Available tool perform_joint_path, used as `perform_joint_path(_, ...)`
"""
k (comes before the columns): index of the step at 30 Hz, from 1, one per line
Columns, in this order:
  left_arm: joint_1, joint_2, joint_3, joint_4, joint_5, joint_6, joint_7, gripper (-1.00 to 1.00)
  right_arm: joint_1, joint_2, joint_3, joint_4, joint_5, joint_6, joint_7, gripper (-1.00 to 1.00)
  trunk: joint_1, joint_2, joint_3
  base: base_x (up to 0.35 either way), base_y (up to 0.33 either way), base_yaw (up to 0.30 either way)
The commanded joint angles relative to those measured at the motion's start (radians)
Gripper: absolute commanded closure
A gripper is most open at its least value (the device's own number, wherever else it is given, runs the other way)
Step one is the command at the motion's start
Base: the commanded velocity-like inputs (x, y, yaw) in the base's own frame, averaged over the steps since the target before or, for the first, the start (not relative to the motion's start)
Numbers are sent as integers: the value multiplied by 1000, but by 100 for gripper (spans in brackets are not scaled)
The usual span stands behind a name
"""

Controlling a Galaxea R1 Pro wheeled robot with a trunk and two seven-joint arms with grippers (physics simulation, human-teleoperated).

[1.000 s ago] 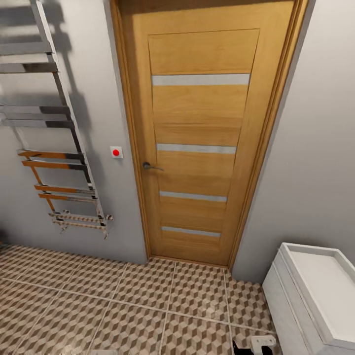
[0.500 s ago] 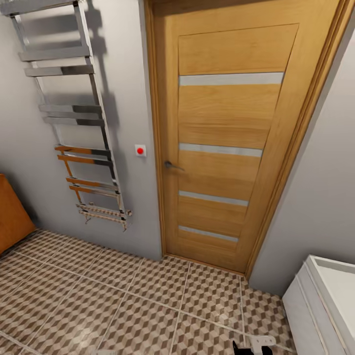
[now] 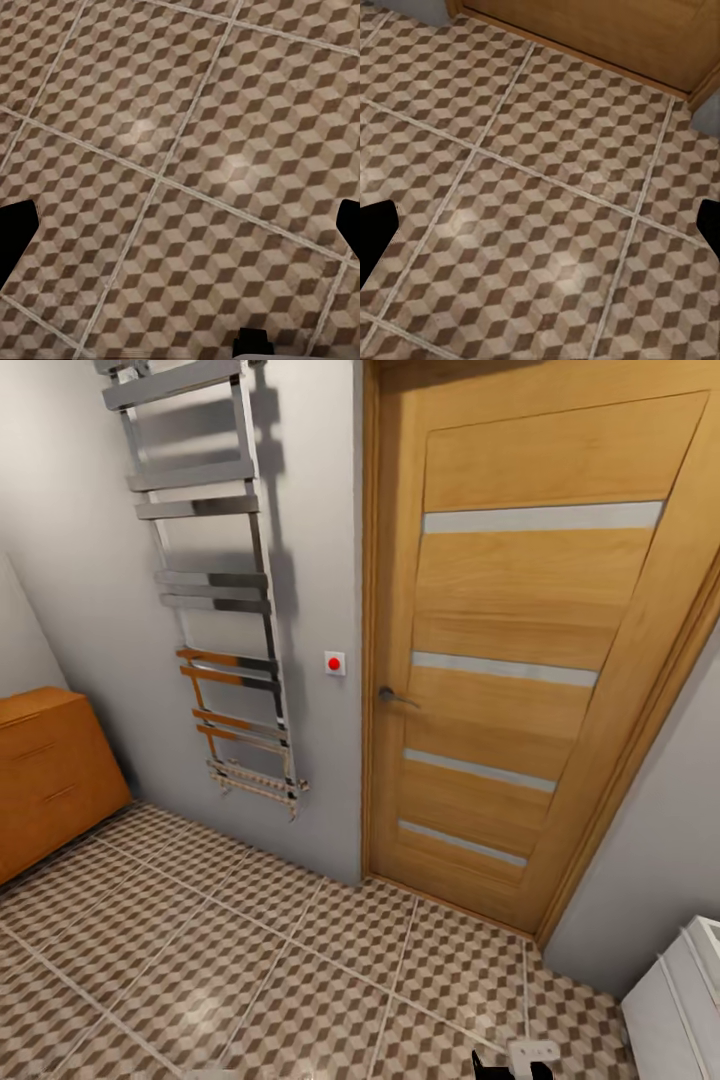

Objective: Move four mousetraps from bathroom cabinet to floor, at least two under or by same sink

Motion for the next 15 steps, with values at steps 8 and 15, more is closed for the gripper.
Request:
perform_joint_path(8, -1, -1, -8, 3, 4, -4, 2, -100, 0, 0, 9, 0, -6, -2, -3, -100, 1, -2, -2, 0, 0, 289)
perform_joint_path(15, -1, -2, -8, 3, 4, -4, 2, -100, 0, 0, 9, 0, -6, -2, -3, -100, 1, -2, -2, 0, 0, 289)
